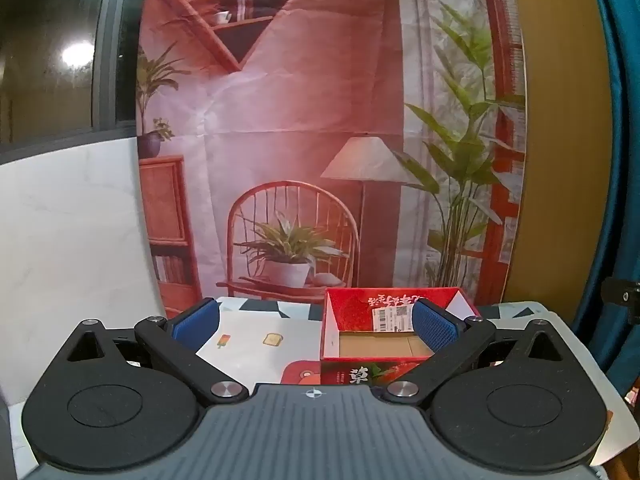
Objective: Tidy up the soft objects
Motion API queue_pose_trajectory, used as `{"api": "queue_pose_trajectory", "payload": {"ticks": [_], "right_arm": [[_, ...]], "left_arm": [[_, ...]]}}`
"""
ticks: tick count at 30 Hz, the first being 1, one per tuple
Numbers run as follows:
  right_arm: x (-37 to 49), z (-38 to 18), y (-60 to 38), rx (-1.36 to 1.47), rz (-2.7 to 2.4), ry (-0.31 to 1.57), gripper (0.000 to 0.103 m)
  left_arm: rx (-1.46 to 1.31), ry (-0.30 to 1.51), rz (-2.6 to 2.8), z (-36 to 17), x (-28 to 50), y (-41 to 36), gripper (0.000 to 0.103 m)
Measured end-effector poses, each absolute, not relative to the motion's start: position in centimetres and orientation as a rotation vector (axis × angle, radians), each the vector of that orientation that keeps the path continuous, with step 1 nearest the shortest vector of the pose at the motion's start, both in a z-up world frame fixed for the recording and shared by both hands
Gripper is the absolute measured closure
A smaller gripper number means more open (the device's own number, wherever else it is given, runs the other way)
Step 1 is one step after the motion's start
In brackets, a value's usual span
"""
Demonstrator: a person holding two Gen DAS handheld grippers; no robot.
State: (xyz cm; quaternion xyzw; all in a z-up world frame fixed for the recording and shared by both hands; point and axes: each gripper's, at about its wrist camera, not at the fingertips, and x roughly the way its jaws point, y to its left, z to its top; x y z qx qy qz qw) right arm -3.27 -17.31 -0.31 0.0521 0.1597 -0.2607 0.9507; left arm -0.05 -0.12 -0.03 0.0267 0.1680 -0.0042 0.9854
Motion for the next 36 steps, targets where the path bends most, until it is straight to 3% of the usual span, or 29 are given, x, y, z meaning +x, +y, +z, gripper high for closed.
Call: {"api": "queue_pose_trajectory", "payload": {"ticks": [36], "right_arm": [[-3.27,-0.30,-17.49,0.118,-0.529,0.325,0.000]], "left_arm": [[0.071,0.334,0.000,-0.27,-0.21,-0.52,0.000]]}}
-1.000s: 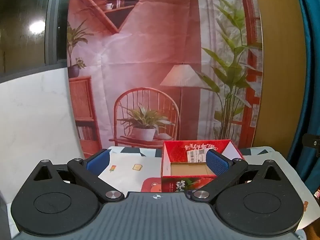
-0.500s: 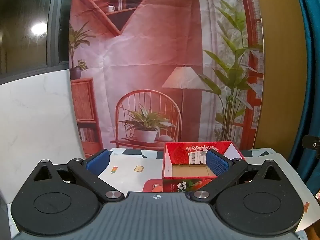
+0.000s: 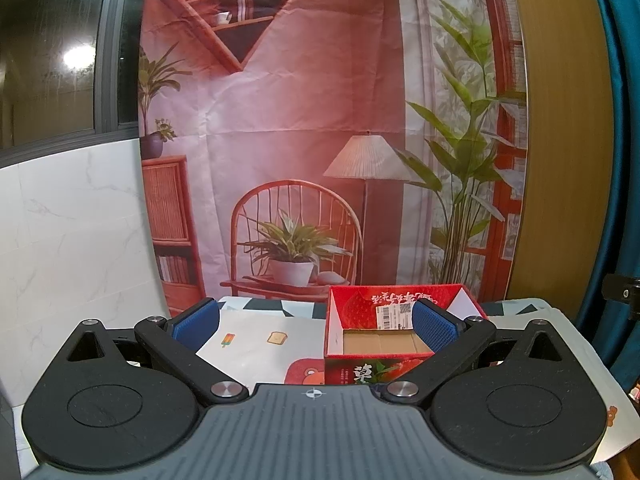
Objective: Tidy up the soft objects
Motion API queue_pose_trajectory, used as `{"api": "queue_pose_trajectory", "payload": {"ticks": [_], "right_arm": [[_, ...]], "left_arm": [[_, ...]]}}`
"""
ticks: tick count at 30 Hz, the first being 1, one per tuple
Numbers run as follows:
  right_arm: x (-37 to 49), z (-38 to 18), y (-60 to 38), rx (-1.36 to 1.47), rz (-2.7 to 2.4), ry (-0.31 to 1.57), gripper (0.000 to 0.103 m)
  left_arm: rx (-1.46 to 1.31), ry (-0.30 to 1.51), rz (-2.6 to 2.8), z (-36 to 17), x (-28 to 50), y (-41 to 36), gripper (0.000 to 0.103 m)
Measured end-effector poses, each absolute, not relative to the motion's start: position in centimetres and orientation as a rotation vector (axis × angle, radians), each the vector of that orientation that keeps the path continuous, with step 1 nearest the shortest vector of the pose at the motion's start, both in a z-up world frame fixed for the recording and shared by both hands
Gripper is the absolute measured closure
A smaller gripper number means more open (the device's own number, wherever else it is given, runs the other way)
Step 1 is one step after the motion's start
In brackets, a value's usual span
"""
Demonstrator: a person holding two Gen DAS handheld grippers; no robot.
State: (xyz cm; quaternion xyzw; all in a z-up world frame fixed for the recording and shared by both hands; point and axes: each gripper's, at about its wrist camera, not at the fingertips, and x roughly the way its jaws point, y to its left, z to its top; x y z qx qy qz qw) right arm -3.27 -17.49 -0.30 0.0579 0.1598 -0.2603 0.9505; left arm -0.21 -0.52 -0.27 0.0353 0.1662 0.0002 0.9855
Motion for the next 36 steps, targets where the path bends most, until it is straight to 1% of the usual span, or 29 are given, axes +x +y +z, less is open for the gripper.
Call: {"api": "queue_pose_trajectory", "payload": {"ticks": [36], "right_arm": [[-3.18,-0.25,-17.47,0.118,-0.530,0.329,0.000]], "left_arm": [[0.070,0.331,0.000,-0.16,-0.24,-0.73,0.000]]}}
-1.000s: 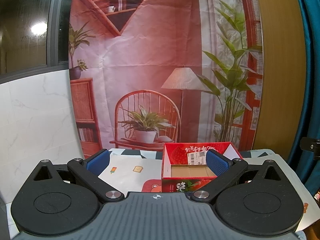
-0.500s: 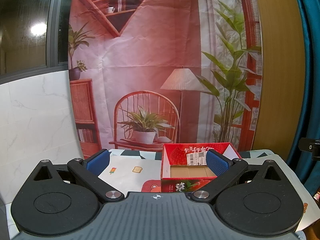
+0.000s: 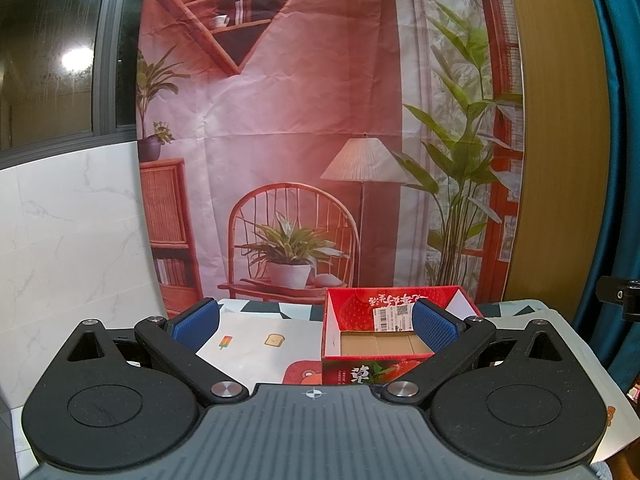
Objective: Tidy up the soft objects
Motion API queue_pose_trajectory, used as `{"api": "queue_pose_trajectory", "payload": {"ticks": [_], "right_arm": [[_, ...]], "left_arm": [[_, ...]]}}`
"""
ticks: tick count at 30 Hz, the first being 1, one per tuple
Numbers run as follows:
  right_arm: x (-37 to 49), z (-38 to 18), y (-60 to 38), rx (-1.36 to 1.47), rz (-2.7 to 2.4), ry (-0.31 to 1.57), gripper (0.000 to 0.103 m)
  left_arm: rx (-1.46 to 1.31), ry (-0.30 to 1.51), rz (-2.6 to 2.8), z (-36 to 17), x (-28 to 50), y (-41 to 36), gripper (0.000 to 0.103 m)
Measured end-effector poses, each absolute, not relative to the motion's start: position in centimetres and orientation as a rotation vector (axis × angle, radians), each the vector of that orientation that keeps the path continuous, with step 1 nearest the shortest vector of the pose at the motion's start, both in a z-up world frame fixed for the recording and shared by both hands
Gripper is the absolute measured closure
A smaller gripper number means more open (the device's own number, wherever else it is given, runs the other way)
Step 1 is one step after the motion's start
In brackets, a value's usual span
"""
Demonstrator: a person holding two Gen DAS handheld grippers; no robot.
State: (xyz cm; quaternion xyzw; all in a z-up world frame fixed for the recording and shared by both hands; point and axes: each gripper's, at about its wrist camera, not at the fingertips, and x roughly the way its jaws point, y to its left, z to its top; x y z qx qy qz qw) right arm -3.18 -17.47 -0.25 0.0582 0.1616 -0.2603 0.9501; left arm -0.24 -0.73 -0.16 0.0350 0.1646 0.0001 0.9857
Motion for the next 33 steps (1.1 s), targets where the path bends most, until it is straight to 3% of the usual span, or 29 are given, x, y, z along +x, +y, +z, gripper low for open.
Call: {"api": "queue_pose_trajectory", "payload": {"ticks": [18,33], "right_arm": [[-3.2,0.3,-17.3,0.119,-0.528,0.330,0.000],[-2.8,-2.6,-17.9,0.169,-0.448,0.303,0.000]], "left_arm": [[0.070,0.330,0.000,-0.3,-0.3,-0.7,0.000],[0.051,0.358,-0.009,-1.7,1.1,-0.6,0.000]]}}
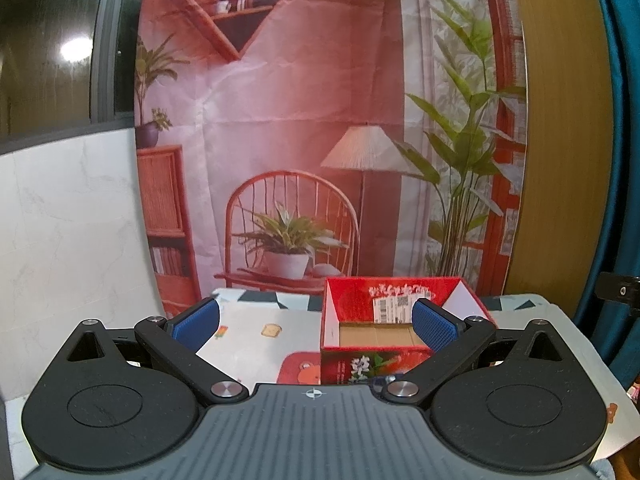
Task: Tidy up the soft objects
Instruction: 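Move the left tool down to the orange floral pouch and grasp it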
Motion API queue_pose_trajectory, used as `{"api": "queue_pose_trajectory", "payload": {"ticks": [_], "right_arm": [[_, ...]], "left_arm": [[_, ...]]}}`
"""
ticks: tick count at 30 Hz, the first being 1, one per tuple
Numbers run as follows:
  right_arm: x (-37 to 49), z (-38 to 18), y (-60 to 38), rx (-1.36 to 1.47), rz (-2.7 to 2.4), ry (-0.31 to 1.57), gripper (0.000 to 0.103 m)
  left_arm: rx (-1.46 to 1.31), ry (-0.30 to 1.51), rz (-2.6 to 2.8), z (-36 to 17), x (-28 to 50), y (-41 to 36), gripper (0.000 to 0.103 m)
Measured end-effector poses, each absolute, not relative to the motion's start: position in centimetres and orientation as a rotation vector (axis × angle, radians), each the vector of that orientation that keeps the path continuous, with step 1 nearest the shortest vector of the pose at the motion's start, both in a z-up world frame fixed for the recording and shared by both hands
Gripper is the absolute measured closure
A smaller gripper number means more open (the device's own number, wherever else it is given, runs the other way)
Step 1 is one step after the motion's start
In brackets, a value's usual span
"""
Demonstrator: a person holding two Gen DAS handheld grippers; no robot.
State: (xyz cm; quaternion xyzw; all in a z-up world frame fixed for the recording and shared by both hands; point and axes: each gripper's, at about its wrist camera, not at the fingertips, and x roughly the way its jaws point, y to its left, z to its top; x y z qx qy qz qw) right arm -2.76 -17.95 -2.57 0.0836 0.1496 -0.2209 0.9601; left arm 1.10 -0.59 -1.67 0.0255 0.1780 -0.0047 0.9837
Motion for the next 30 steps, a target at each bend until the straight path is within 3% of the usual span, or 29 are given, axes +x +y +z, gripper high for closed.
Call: {"api": "queue_pose_trajectory", "payload": {"ticks": [10,15,25,30], "right_arm": [[-1.0,-8.1,-18.4,0.253,-0.326,0.270,0.000],[-0.6,-11.2,-17.2,0.152,-0.337,0.162,0.000],[2.6,-17.9,-17.5,0.166,-0.306,0.283,0.000],[4.1,-21.6,-18.1,0.208,-0.316,0.343,0.000]], "left_arm": [[-0.002,0.452,-0.055,-6.5,4.1,0.4,0.000],[-0.055,0.455,-0.097,-9.1,5.0,1.2,0.000],[-0.016,0.532,-0.102,-15.5,7.4,0.4,0.001],[-0.017,0.567,-0.137,-18.2,8.1,0.1,0.009]]}}
